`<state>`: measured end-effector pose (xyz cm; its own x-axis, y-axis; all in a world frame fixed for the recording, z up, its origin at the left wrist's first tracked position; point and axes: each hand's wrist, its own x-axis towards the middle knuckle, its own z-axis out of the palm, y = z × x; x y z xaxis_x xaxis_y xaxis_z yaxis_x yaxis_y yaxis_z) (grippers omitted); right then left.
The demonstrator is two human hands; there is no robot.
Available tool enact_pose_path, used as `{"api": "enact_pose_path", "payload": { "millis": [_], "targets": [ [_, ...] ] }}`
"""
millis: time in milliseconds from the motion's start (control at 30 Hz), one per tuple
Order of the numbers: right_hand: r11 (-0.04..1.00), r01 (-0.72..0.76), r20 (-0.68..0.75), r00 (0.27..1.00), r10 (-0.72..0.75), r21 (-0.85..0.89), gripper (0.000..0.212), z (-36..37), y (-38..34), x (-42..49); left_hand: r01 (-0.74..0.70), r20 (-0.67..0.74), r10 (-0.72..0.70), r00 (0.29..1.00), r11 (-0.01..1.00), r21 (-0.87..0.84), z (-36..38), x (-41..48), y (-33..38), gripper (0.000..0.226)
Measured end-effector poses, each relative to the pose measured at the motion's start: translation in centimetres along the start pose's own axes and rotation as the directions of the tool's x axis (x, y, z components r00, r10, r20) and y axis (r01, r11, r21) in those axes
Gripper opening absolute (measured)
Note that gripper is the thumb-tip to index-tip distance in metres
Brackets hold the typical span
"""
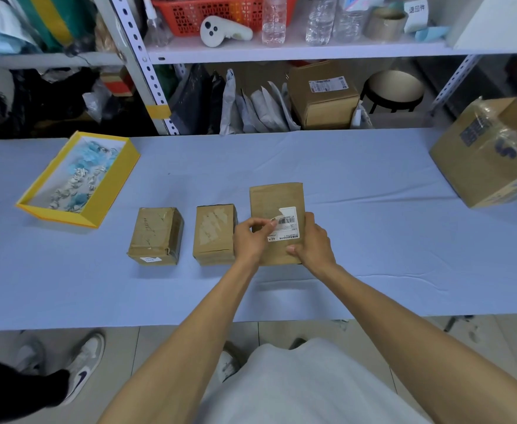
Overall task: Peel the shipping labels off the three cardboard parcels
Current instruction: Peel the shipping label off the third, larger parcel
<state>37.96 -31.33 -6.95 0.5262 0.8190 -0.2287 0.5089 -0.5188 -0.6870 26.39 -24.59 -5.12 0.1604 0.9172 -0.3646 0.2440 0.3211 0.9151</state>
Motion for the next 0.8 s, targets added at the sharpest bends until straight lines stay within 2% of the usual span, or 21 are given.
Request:
{"api": "enact_pose_path", "payload": {
  "millis": [367,800],
  "targets": [
    [1.0,-0.011,-0.011,1.0,0.011,0.015,0.063,0.21,-0.03,0.29,0.03,0.198,-0.015,0.98,0.997,-0.075,-0.82,0.38,0.26,0.011],
    [1.0,-0.014,-0.022,1.0,0.014,0.003,0.061,0.38,-0.15,0.18,0.051,0.24,-0.023,0.97,0.992,-0.112,-0.99,0.31,0.17,0.01]
  ]
}}
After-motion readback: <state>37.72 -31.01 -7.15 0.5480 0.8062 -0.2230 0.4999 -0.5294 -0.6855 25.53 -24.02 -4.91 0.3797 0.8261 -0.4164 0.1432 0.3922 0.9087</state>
